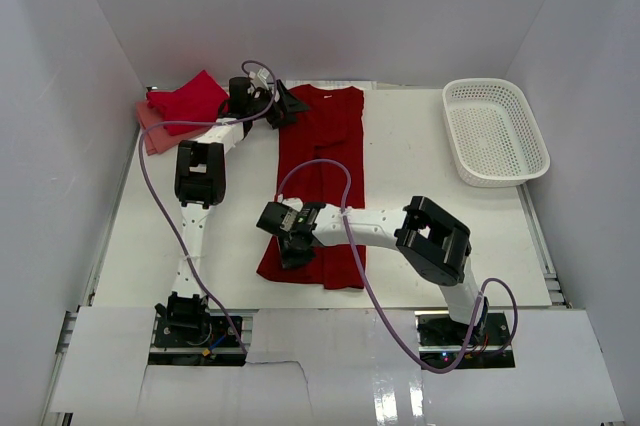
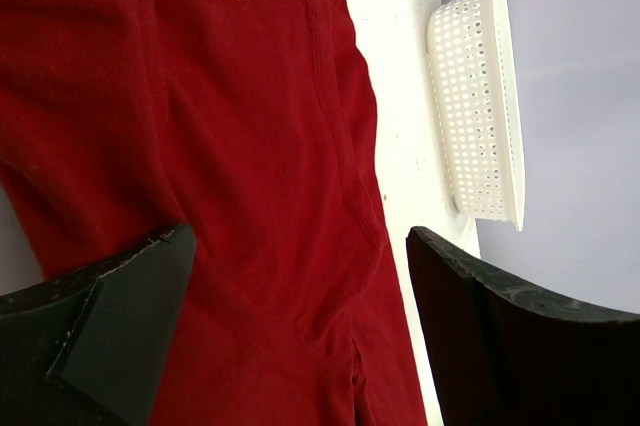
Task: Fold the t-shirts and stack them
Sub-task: Rotate the tshirt 90 degrees, then grab the bottom of the folded rectangular tshirt with both arms
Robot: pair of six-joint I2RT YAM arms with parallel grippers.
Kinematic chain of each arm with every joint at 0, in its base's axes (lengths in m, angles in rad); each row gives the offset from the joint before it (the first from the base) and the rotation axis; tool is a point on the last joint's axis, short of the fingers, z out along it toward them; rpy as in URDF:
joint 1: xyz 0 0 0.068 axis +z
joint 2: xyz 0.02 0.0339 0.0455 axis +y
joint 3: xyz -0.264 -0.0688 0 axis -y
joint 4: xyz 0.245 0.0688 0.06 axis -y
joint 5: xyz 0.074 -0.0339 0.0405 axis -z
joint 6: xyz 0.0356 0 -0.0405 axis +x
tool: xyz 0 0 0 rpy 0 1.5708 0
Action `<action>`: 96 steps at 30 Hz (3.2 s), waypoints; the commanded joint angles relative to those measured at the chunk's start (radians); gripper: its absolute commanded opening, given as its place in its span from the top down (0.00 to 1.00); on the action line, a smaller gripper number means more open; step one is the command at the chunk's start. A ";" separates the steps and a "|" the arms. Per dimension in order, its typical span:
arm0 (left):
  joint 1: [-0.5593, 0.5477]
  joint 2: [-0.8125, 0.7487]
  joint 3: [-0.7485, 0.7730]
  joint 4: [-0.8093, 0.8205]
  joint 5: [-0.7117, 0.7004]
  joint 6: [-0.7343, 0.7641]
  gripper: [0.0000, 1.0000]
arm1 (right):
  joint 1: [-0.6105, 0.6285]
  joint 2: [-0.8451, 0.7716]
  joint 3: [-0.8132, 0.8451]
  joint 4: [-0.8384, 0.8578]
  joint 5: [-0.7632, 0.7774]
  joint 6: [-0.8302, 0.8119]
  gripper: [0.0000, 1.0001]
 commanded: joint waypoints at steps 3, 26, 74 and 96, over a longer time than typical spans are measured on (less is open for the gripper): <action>0.001 -0.005 0.052 -0.010 0.028 0.007 0.02 | 0.011 0.000 0.024 -0.038 0.042 0.026 0.71; 0.001 -0.002 0.058 -0.036 0.020 0.030 0.02 | 0.038 0.038 0.100 -0.102 0.060 0.014 0.73; 0.004 0.006 0.072 -0.062 0.014 0.056 0.02 | 0.046 -0.378 -0.249 -0.079 0.134 0.139 0.83; 0.004 0.008 0.080 -0.074 0.008 0.066 0.02 | 0.063 -0.211 -0.108 -0.112 0.128 0.070 0.58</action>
